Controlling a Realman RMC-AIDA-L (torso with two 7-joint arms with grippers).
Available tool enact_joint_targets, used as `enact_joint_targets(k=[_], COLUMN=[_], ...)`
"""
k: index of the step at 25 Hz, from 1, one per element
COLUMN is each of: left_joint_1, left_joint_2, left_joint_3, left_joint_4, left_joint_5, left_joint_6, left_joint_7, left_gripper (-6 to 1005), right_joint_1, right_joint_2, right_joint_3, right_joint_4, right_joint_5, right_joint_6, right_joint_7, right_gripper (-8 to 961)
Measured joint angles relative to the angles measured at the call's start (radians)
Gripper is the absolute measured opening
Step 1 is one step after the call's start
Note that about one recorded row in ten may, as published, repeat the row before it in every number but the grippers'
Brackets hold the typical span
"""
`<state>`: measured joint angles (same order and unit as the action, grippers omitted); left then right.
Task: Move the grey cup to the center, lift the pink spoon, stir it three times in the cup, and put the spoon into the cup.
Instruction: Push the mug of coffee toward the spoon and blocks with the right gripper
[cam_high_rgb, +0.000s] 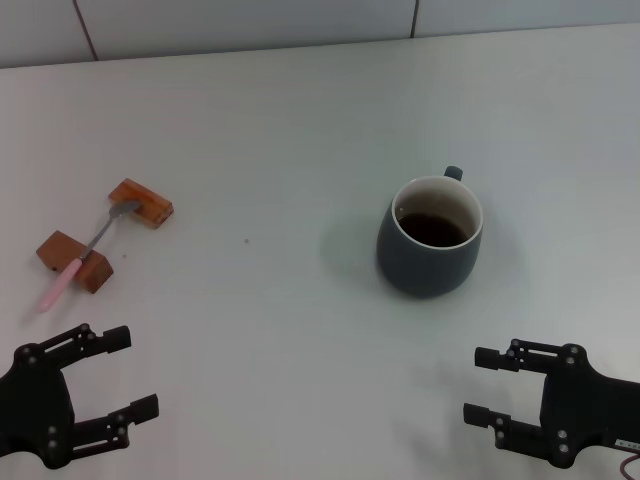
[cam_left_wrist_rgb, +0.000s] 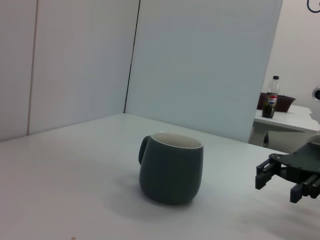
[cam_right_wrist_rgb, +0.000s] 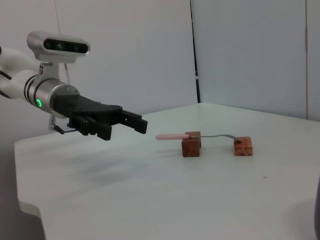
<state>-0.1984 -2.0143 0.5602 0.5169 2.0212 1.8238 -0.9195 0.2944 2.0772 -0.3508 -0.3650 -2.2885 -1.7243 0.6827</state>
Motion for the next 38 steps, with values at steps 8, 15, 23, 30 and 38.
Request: enact_joint_targets(k=[8, 15, 23, 30, 38], left_joint_1=[-0.002, -0.002, -0.003, -0.003, -0.003], left_joint_2=[0.000, 0.000, 0.000, 0.001, 0.004], left_joint_3=[-0.005, -0.006, -0.006, -0.006, -0.008], left_joint_4=[0.000, 0.000, 0.000, 0.000, 0.000], left_joint_5=[-0.001, -0.001, -0.001, -0.001, -0.001], left_joint_6=[0.002, 0.005, 0.006, 0.007, 0.008], left_joint_7=[-0.001, -0.001, -0.001, -0.001, -0.001], left_gripper=[830, 828, 825, 823, 821], right_joint_1=[-0.001, -0.002, -0.002, -0.002, -0.034], right_joint_2=[0.000, 0.000, 0.000, -0.001, 0.000], right_joint_3=[0.000, 0.000, 0.006, 0.039, 0.039], right_joint_4=[0.000, 0.000, 0.003, 0.017, 0.056], right_joint_5=[0.000, 0.000, 0.006, 0.062, 0.233], right_joint_6=[-0.003, -0.003, -0.004, -0.022, -0.030], right_joint_7=[0.000, 0.000, 0.000, -0.009, -0.094], right_gripper=[587, 552, 511, 476, 227])
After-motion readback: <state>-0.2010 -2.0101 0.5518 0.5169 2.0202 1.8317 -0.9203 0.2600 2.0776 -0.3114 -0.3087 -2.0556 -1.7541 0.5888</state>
